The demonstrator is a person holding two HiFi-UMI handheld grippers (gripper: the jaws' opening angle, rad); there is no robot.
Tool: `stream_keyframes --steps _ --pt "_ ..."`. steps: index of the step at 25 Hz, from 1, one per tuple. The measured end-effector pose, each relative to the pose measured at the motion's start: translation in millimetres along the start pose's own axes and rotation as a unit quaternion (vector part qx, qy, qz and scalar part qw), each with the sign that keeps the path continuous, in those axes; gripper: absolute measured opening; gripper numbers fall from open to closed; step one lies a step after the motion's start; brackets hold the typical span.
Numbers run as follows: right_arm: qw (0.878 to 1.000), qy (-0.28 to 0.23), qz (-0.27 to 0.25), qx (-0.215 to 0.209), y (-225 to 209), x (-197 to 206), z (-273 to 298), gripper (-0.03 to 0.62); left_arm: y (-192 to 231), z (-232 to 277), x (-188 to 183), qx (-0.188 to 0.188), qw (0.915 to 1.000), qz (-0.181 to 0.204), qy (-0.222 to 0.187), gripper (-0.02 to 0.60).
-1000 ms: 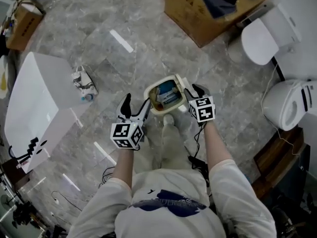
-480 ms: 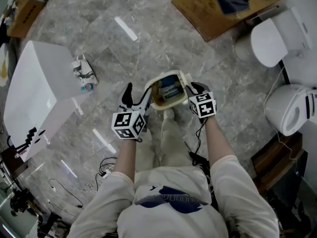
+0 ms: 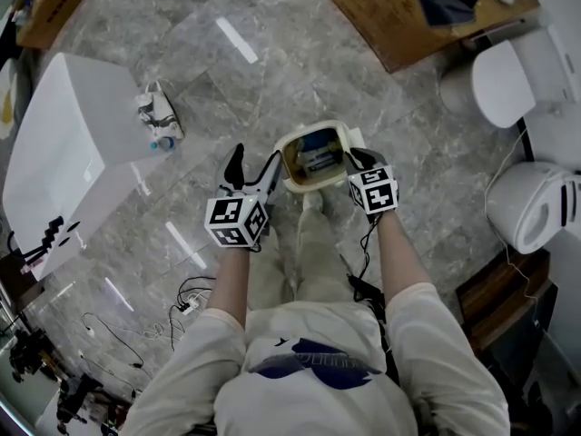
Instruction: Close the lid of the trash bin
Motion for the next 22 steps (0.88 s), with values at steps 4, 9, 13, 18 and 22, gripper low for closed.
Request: stream_keyframes --steps 4,9,13,18,22 --pt "1.0 0.007 -0.007 -0.004 17.5 0.5 10.7 0.069 12.8 -6.2 6.6 -0.003 1.0 -0.004 0.005 0.331" --pt "1.0 0.016 -0.014 -0.014 43.1 3.7 27.5 0.074 31.2 -11.9 19.0 -0.005 0.9998 -0.007 0.019 0.331" --pt "0.999 0.029 -0.015 -0.02 62.4 8.8 46.4 0.077 46.1 -6.2 26.3 -0.002 0.9996 -0.007 0.027 0.331" --pt "0.999 0.034 -0.015 -0.022 84.0 17.5 70.1 0.081 57.4 9.9 31.9 0.013 0.9992 -0.006 0.038 0.331" --pt "0.999 0.042 -0.004 -0.023 100.2 26.2 88.7 0.078 67.5 21.6 41.1 0.026 0.9981 0.004 0.056 0.331"
Point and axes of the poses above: the fingertips, and each gripper's own axes: z forward along the fingers, y to its left, x out of its underside, the point moved 3 cm from there along -z, backward along the fingers, and after that the axes turned 1 degree about y, right-handed, at the moved point
